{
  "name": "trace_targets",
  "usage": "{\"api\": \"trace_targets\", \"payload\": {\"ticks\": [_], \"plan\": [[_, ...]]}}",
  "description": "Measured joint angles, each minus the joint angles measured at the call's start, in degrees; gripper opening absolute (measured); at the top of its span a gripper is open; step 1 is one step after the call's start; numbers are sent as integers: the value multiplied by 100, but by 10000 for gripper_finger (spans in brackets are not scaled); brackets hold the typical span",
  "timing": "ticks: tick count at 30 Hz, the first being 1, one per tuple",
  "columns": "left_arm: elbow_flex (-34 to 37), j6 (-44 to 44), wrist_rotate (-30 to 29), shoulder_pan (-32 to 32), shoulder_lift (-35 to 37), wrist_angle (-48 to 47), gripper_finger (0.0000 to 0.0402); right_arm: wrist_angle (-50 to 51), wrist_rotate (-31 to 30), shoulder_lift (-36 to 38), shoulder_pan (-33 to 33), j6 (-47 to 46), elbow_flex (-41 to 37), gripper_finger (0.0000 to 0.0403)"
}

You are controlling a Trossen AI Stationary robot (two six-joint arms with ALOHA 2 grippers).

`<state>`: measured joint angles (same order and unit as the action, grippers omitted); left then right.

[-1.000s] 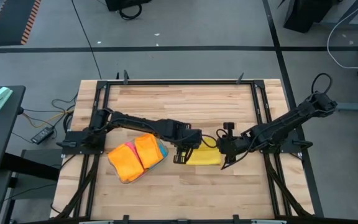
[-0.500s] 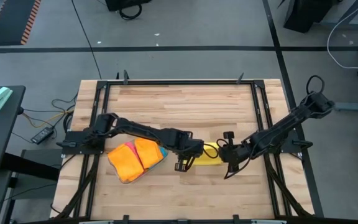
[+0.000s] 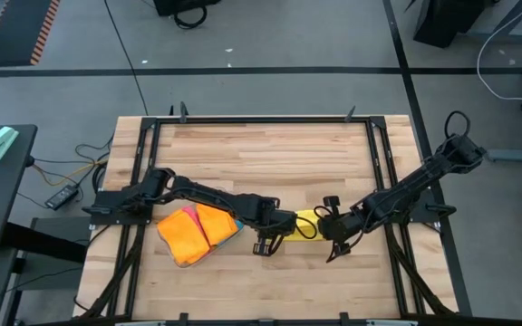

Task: Fold microfiber towels
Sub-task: Fold the yellow microfiber cloth

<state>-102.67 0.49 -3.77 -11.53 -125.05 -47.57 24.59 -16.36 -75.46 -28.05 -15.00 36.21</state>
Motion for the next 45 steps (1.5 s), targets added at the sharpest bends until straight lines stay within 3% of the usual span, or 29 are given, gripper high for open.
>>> {"api": "trace_targets", "payload": {"ticks": [8, 16, 21, 27, 34, 39, 45], "plan": [[0, -98, 84, -56, -66, -121, 26, -127, 134, -5, 0, -60, 0, 37], [-9, -136, 107, -141, -175, -127, 22, -355, 670, -550, -37, -178, 0, 77], [0, 3, 99, -281, -205, -195, 63, -144, 817, -622, -32, -439, -4, 114], [-41, 18, 120, -365, -205, -193, 115, 207, 858, -176, -22, -593, 107, 150], [-42, 17, 103, -339, -205, -263, 162, 189, 372, 208, -28, -405, 138, 158], [-44, 17, 104, -341, -143, -355, 173, -661, -130, 174, -17, -134, -25, 159], [-50, 7, 99, -328, 48, -274, 168, -2427, -198, 105, 141, 46, -743, 159]]}}
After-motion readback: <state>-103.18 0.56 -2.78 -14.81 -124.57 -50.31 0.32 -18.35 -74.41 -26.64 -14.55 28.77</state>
